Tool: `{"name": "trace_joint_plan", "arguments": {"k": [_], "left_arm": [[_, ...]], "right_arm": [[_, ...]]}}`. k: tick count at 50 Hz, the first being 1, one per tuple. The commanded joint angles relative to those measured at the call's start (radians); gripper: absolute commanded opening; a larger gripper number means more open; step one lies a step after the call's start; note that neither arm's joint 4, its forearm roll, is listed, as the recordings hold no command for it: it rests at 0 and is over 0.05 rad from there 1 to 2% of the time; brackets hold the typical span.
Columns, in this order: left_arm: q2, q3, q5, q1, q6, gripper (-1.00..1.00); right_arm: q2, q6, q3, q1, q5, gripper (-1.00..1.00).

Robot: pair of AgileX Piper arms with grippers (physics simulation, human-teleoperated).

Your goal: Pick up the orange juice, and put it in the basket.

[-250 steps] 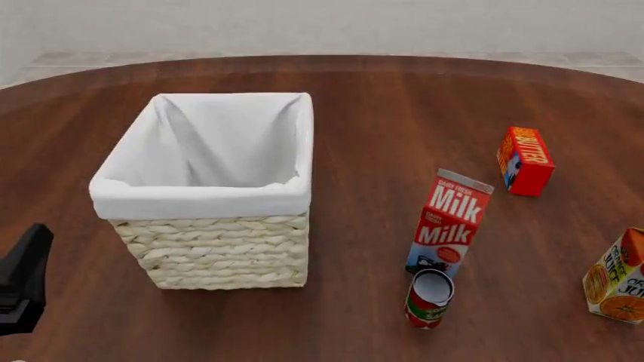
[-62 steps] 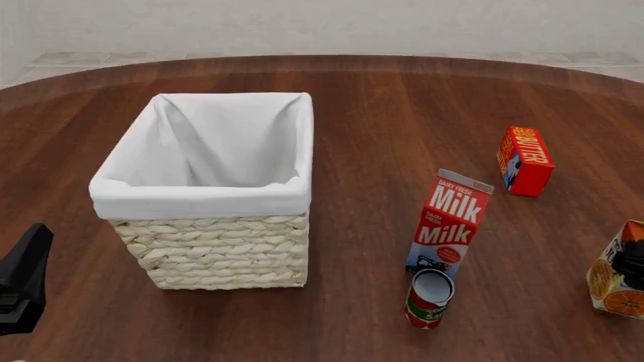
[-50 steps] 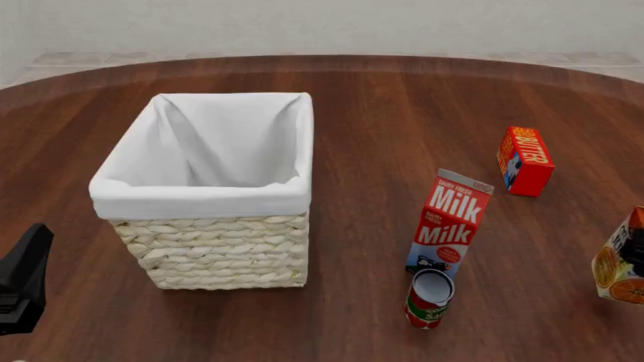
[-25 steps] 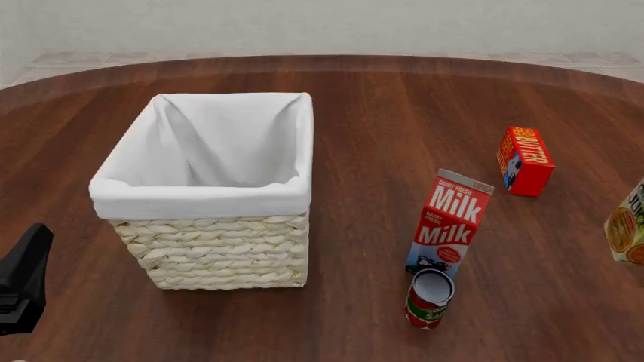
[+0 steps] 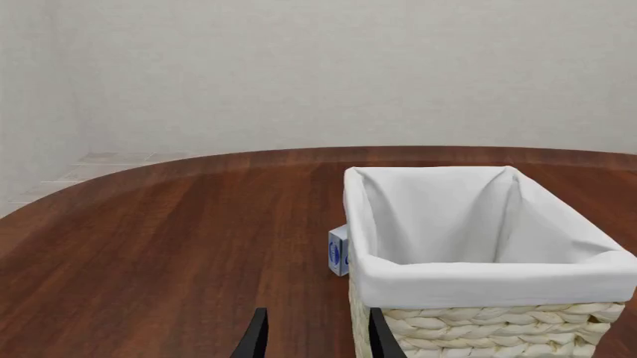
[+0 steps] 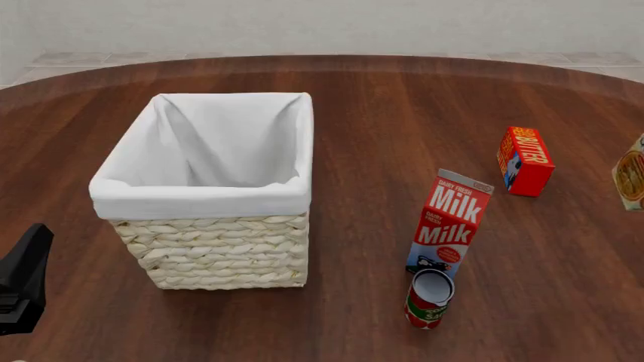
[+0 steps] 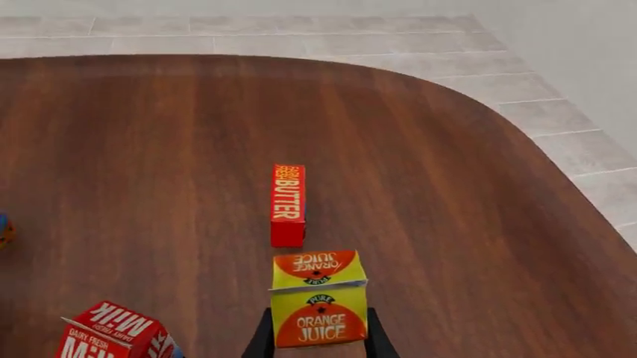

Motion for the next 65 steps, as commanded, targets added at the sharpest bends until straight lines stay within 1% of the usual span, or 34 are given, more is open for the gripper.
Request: {"name": "trace_joint_plan", "arguments": {"k": [1,18,20,21,22,24,26,31,32,34,37,39,42,60,65], "left_arm": [[0.0,0.0,0.0,0.0,0.0,1.0],[0.0,0.0,0.0,0.0,0.0,1.0],[0.0,0.0,0.0,0.0,0.0,1.0],[0.0,0.0,0.0,0.0,0.0,1.0],[0.0,0.0,0.0,0.0,0.0,1.0],[0.0,0.0,0.0,0.0,0.0,1.0],[0.0,0.0,0.0,0.0,0.0,1.0],[0.0,0.0,0.0,0.0,0.0,1.0],[0.0,0.0,0.0,0.0,0.0,1.0],[0.0,0.0,0.0,0.0,0.0,1.0],[0.0,0.0,0.0,0.0,0.0,1.0],[0.0,0.0,0.0,0.0,0.0,1.0],[0.0,0.0,0.0,0.0,0.0,1.0],[0.0,0.0,0.0,0.0,0.0,1.0],[0.0,0.0,0.0,0.0,0.0,1.0]], "right_arm": [[0.017,0.001,-0.112,0.064,0.033,-1.0],[0.051,-0.05,-0.254,0.208,0.077,-1.0],[0.061,-0.037,-0.273,0.239,0.082,-1.0],[0.067,-0.036,-0.281,0.241,0.085,-1.0],[0.068,-0.053,-0.286,0.244,0.084,-1.0],[0.075,-0.046,-0.3,0.266,0.09,-1.0],[0.08,-0.052,-0.309,0.278,0.092,-1.0],[0.107,-0.052,-0.338,0.342,0.093,-1.0],[0.119,-0.06,-0.35,0.364,0.09,-1.0],[0.124,-0.06,-0.354,0.373,0.089,-1.0],[0.144,-0.07,-0.366,0.417,0.079,-1.0],[0.154,-0.067,-0.372,0.425,0.075,-1.0],[0.173,-0.068,-0.376,0.462,0.062,-1.0],[0.257,-0.08,-0.407,0.606,0.014,-1.0],[0.278,-0.08,-0.417,0.635,0.004,-1.0]]}}
